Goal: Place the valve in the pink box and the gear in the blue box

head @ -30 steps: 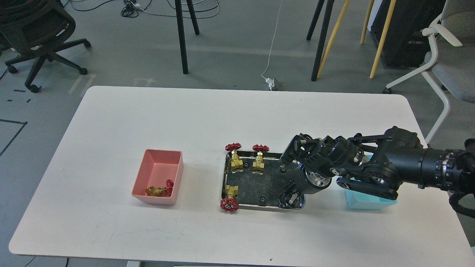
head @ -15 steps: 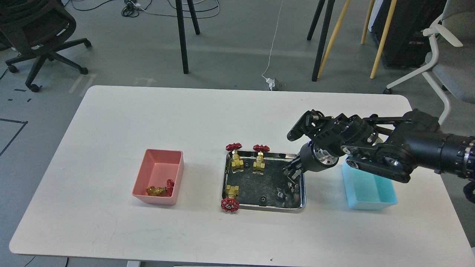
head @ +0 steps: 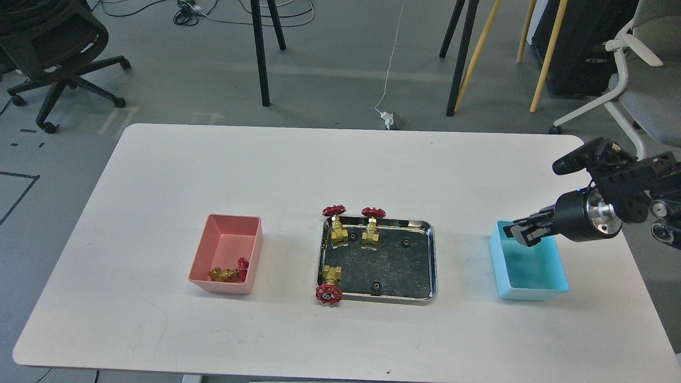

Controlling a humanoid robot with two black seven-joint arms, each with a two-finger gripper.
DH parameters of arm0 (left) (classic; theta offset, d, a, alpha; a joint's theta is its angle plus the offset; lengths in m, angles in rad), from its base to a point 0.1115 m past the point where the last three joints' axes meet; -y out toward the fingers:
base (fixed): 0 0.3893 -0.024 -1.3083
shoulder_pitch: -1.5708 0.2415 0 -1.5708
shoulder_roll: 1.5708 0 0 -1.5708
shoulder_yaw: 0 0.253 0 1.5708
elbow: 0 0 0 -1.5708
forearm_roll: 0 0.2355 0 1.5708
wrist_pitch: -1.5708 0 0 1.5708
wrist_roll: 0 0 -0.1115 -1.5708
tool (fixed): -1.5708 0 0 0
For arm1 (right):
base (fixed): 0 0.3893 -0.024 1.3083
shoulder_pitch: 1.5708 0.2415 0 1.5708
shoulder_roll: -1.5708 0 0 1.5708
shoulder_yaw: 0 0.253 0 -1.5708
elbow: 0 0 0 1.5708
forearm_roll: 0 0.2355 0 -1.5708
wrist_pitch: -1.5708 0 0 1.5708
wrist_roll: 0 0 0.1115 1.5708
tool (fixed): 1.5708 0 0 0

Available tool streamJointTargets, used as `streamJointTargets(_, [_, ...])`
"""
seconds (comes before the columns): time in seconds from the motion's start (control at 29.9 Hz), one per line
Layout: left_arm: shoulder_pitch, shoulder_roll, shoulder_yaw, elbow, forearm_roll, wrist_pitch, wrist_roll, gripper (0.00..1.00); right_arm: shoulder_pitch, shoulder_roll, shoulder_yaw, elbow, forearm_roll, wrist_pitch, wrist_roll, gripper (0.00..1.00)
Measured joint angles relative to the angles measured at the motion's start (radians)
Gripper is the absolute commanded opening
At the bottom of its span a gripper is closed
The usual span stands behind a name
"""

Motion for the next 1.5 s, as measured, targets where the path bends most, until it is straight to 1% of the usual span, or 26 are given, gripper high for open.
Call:
streamJointTargets(0.13, [0.0, 0.0, 0.002, 0.0, 0.001, -0.001, 0.0, 0.93, -0.037, -0.004, 0.002, -0.012, -0.007, 0.0, 0.0, 0.17])
streamJointTargets(0.2, [0.0, 0.0, 0.002, 0.0, 0.001, -0.002, 0.0, 0.93, -0.056, -0.002, 0.002, -0.026, -0.008, 0.0, 0.0, 0.21])
streamJointTargets(0.27, [0.0, 0.0, 0.002, 0.0, 0.001, -0.003, 0.0, 0.93, -0.066, 0.004, 0.002, -0.042, -0.008, 0.0, 0.0, 0.29])
streamJointTargets(0.3, [0.0, 0.0, 0.002, 0.0, 0.001, -0.003, 0.0, 0.93, -0.069, 0.006, 0.002, -0.047, -0.008, 0.0, -0.001, 0.36])
streamJointTargets(0.4, [0.0, 0.001, 0.002, 0.0, 0.0, -0.003, 0.0, 0.93, -0.073, 0.014, 0.002, -0.057, -0.008, 0.0, -0.005, 0.6])
streamJointTargets(0.5, [0.0, 0.001, 0.002, 0.0, 0.0, -0.003, 0.0, 0.93, -0.074, 0.015, 0.003, -0.059, -0.006, 0.0, -0.006, 0.73])
streamJointTargets(0.6, [0.0, 0.001, 0.004, 0.0, 0.001, -0.003, 0.0, 0.93, -0.074, 0.009, 0.023, -0.057, 0.003, 0.0, -0.007, 0.8])
streamJointTargets(0.7, [0.001, -0.003, 0.006, 0.0, 0.004, -0.002, 0.001, 0.93, -0.074, 0.007, 0.06, -0.056, 0.027, 0.0, -0.009, 0.83])
streamJointTargets(0.87, [0.002, -0.006, 0.01, -0.001, 0.009, -0.006, 0.01, 0.93, -0.065, 0.006, 0.195, -0.058, 0.168, 0.0, -0.015, 0.83])
streamJointTargets(1.0, [0.002, -0.007, 0.037, -0.004, 0.01, -0.012, 0.046, 0.93, -0.063, 0.023, 0.372, -0.09, 0.332, 0.0, -0.041, 0.83])
streamJointTargets(1.07, [-0.007, -0.013, 0.057, -0.006, 0.011, -0.012, 0.067, 0.93, -0.062, 0.05, 0.458, -0.124, 0.436, 0.0, -0.056, 0.83])
streamJointTargets(1.14, [-0.029, -0.027, 0.078, -0.006, 0.011, -0.012, 0.09, 0.93, -0.055, 0.083, 0.531, -0.17, 0.535, 0.0, -0.077, 0.83])
streamJointTargets(1.2, [-0.057, -0.041, 0.11, -0.003, 0.012, -0.011, 0.108, 0.93, -0.039, 0.11, 0.601, -0.231, 0.642, 0.0, -0.111, 0.83])
streamJointTargets(1.34, [-0.134, -0.078, 0.229, 0.02, 0.018, -0.004, 0.118, 0.93, 0.034, 0.176, 0.662, -0.367, 0.831, -0.007, -0.186, 0.83])
streamJointTargets(1.4, [-0.185, -0.119, 0.289, 0.054, 0.022, -0.002, 0.121, 0.93, 0.095, 0.239, 0.664, -0.452, 0.9, -0.041, -0.223, 0.83])
streamJointTargets(1.5, [-0.263, -0.202, 0.366, 0.139, 0.025, -0.001, 0.135, 0.93, 0.175, 0.353, 0.662, -0.597, 0.943, -0.114, -0.275, 0.83])
